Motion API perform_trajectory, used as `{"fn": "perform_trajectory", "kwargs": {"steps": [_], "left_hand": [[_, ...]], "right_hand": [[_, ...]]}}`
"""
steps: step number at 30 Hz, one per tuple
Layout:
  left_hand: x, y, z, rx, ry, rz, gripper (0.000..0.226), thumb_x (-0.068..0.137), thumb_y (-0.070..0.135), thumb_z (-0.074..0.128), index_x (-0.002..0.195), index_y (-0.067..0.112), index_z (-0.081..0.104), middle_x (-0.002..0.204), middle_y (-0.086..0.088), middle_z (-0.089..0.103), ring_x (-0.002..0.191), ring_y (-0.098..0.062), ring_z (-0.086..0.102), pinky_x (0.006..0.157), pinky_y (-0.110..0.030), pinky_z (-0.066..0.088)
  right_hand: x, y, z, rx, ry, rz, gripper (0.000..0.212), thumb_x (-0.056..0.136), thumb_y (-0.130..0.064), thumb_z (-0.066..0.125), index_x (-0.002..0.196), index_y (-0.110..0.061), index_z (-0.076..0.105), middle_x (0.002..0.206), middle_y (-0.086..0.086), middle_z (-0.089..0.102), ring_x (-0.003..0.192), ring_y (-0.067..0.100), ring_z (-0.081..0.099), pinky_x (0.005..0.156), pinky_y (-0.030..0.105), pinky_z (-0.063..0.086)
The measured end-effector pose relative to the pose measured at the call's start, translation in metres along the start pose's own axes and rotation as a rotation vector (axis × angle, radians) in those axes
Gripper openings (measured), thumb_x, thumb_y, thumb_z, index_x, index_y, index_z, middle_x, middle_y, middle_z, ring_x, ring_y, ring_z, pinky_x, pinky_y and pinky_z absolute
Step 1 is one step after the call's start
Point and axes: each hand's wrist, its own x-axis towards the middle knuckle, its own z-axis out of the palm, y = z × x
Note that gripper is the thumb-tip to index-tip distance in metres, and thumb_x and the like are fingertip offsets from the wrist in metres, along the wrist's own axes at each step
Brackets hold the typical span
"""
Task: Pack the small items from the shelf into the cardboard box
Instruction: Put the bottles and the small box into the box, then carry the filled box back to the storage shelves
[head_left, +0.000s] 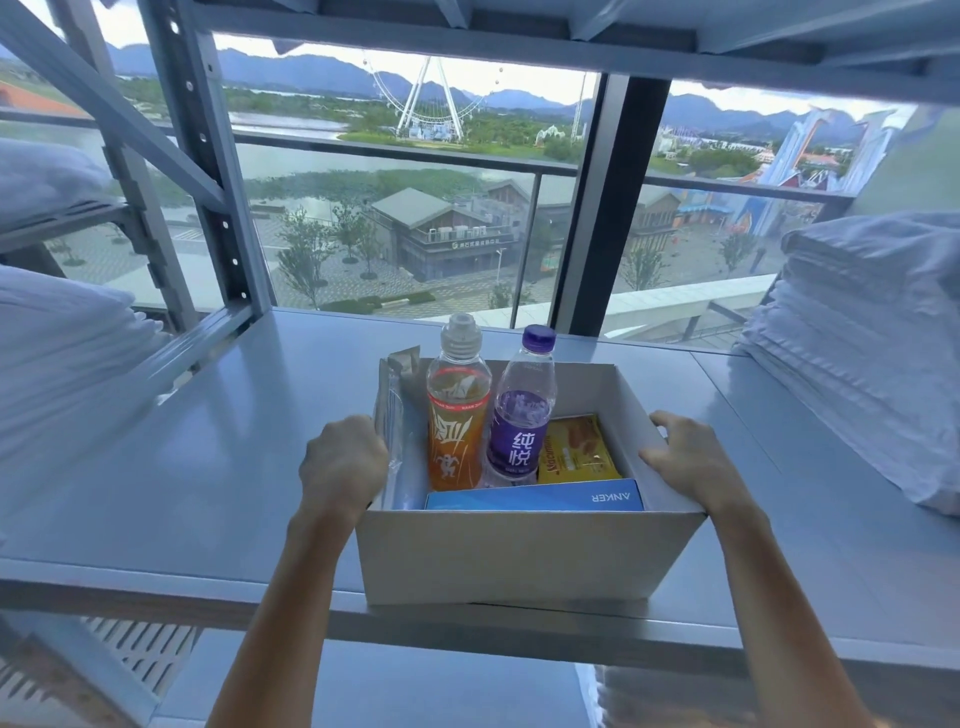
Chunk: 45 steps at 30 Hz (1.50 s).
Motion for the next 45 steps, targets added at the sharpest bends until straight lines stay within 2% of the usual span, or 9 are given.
{"fn": "perform_trajectory", "kwargs": {"steps": [3,9,15,24,29,32,36,39,45], "left_hand": [[-0.010,0.000,-0.002,0.047,0.082,0.017,0.023,0.089,0.016,0.047,0.101,0.009,0.066,0.104,-0.018,0.066,0.097,-0.038,0.060,0.074,-0.034,0.046],[-0.044,-0.005,-0.010,0.009,0.212,0.006,0.018,0.084,0.020,0.060,0.076,0.009,0.072,0.075,-0.015,0.068,0.070,-0.033,0.059,0.059,-0.028,0.043],[-0.088,-0.013,-0.012,0.002,0.307,-0.076,0.011,0.074,0.015,0.067,0.067,0.007,0.072,0.067,-0.018,0.067,0.068,-0.037,0.061,0.056,-0.027,0.039],[-0.173,-0.011,-0.009,-0.074,0.456,-0.194,0.012,0.076,0.021,0.071,0.077,0.009,0.075,0.080,-0.024,0.069,0.084,-0.042,0.063,0.065,-0.035,0.045],[-0.234,-0.017,-0.003,-0.084,0.570,-0.246,0.036,0.082,0.026,0.065,0.056,0.002,0.058,0.050,-0.018,0.048,0.065,-0.046,0.054,0.055,-0.033,0.039],[-0.273,-0.022,0.000,-0.114,0.617,-0.298,0.045,0.083,0.019,0.064,0.049,0.002,0.040,0.050,-0.020,0.036,0.061,-0.049,0.041,0.054,-0.033,0.034],[-0.326,-0.039,0.003,-0.083,0.670,-0.480,0.032,0.082,0.018,0.062,0.056,0.001,0.052,0.049,-0.013,0.047,0.060,-0.041,0.037,0.055,-0.035,0.039],[-0.366,-0.055,-0.002,-0.031,0.718,-0.580,0.028,0.082,0.018,0.061,0.063,-0.002,0.055,0.055,-0.017,0.053,0.057,-0.035,0.037,0.054,-0.034,0.038],[-0.449,-0.086,-0.016,0.061,0.758,-0.792,0.035,0.080,0.013,0.059,0.051,0.003,0.043,0.042,-0.007,0.034,0.051,-0.034,0.034,0.050,-0.032,0.030]], "right_hand": [[-0.010,0.002,-0.001,-0.016,0.066,0.004,0.034,0.079,-0.007,0.058,0.113,-0.008,0.062,0.101,0.020,0.066,0.092,0.035,0.060,0.072,0.030,0.043],[-0.027,0.009,-0.008,0.024,0.125,-0.023,0.027,0.078,-0.009,0.061,0.105,-0.009,0.065,0.090,0.016,0.069,0.085,0.034,0.062,0.069,0.030,0.044],[-0.043,0.018,-0.012,0.079,0.104,-0.088,0.026,0.078,-0.010,0.061,0.103,-0.012,0.067,0.093,0.014,0.070,0.087,0.033,0.063,0.070,0.029,0.044],[-0.070,0.033,-0.022,0.161,0.081,-0.216,0.028,0.075,-0.009,0.063,0.101,-0.015,0.070,0.098,0.014,0.072,0.092,0.034,0.064,0.078,0.034,0.049],[-0.090,0.040,-0.022,0.187,0.031,-0.307,0.028,0.075,-0.010,0.064,0.101,-0.016,0.070,0.095,0.012,0.073,0.092,0.033,0.065,0.077,0.033,0.048],[-0.103,0.034,-0.020,0.230,-0.006,-0.363,0.027,0.074,-0.010,0.063,0.100,-0.015,0.070,0.093,0.012,0.073,0.090,0.034,0.065,0.075,0.033,0.046],[-0.128,0.019,-0.009,0.247,-0.063,-0.486,0.022,0.076,-0.011,0.063,0.096,-0.015,0.070,0.084,0.010,0.074,0.082,0.034,0.064,0.065,0.029,0.038],[-0.151,0.001,0.005,0.290,-0.127,-0.551,0.023,0.076,-0.011,0.064,0.098,-0.015,0.070,0.080,0.013,0.073,0.083,0.035,0.065,0.068,0.034,0.045],[-0.214,-0.038,0.048,0.329,-0.335,-0.685,0.025,0.075,-0.011,0.066,0.100,-0.013,0.070,0.087,0.017,0.074,0.085,0.034,0.065,0.064,0.031,0.041]]}}
